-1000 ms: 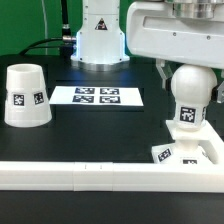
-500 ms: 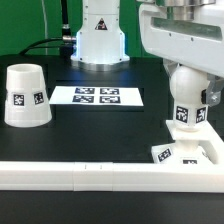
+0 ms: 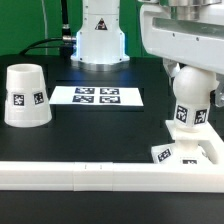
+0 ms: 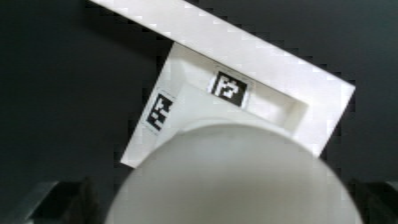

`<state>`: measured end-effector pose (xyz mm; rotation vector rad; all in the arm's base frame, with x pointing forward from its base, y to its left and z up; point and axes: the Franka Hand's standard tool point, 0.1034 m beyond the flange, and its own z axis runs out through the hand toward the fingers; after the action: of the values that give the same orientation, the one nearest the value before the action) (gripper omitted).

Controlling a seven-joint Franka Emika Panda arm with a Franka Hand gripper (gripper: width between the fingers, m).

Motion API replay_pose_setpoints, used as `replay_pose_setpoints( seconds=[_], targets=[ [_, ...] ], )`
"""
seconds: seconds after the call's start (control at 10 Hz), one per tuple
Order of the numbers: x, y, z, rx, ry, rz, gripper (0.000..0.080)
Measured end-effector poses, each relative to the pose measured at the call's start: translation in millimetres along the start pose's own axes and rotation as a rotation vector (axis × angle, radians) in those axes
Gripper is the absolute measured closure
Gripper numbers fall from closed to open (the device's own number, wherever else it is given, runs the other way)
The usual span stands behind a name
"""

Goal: Assemble lamp

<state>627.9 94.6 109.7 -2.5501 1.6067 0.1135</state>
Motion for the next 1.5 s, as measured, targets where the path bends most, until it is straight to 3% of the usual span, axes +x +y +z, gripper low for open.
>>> replay_pose_setpoints(
  seconds=[0.7,1.5],
  targets=[
    [-0.6,-1.7,-1.5,0.002,0.004,-0.772,0.0101],
    [1.6,-2.8,-1.6,-0.031,0.032,-1.454,0.0101]
  ],
)
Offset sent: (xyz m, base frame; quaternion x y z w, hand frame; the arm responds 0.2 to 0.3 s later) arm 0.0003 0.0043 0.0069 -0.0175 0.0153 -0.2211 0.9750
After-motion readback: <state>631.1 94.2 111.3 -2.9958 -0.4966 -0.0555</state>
